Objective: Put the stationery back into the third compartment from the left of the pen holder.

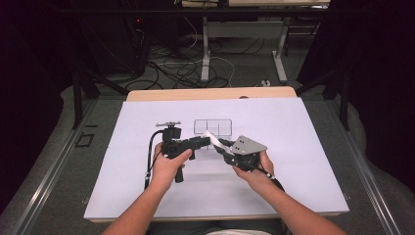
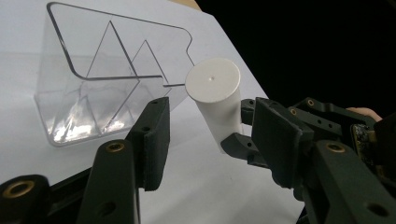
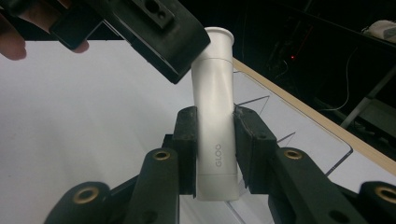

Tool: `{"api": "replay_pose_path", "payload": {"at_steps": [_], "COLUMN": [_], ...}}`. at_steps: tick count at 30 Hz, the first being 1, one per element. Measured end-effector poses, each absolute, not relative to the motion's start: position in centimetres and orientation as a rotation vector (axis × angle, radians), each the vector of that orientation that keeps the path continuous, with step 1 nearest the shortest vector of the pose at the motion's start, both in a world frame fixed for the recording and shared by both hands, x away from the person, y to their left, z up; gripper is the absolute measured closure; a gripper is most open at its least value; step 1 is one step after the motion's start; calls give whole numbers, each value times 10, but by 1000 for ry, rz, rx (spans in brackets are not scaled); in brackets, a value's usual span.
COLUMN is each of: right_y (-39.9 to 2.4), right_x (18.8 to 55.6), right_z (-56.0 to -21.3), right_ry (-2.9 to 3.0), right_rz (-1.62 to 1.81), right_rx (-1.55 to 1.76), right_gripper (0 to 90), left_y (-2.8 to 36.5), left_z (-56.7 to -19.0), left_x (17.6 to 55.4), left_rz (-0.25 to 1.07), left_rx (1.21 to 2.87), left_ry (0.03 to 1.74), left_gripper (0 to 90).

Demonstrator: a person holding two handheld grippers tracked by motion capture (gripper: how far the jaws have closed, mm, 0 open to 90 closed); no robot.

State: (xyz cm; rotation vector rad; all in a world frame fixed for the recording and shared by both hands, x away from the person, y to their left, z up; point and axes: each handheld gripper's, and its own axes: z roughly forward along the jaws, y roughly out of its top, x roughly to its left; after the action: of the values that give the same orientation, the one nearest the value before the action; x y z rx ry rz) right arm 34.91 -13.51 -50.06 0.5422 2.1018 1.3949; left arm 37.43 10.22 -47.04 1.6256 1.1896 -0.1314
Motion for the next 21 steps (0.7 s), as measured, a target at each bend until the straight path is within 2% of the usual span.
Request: {"api": "replay_pose_path", "payload": {"at_steps": [21], "right_y": [-133], "right_x": [350], "right_z": [-500], "right_ry": [2107], "right_rz": [1434], "right_rx": [553], "right_gripper": [707], "left_y": [89], "left_z": [-476], "left_x": [380], "left_rz": [-165], "left_rx": [1569], "left_ry": [1210], "left_gripper": [618]}}
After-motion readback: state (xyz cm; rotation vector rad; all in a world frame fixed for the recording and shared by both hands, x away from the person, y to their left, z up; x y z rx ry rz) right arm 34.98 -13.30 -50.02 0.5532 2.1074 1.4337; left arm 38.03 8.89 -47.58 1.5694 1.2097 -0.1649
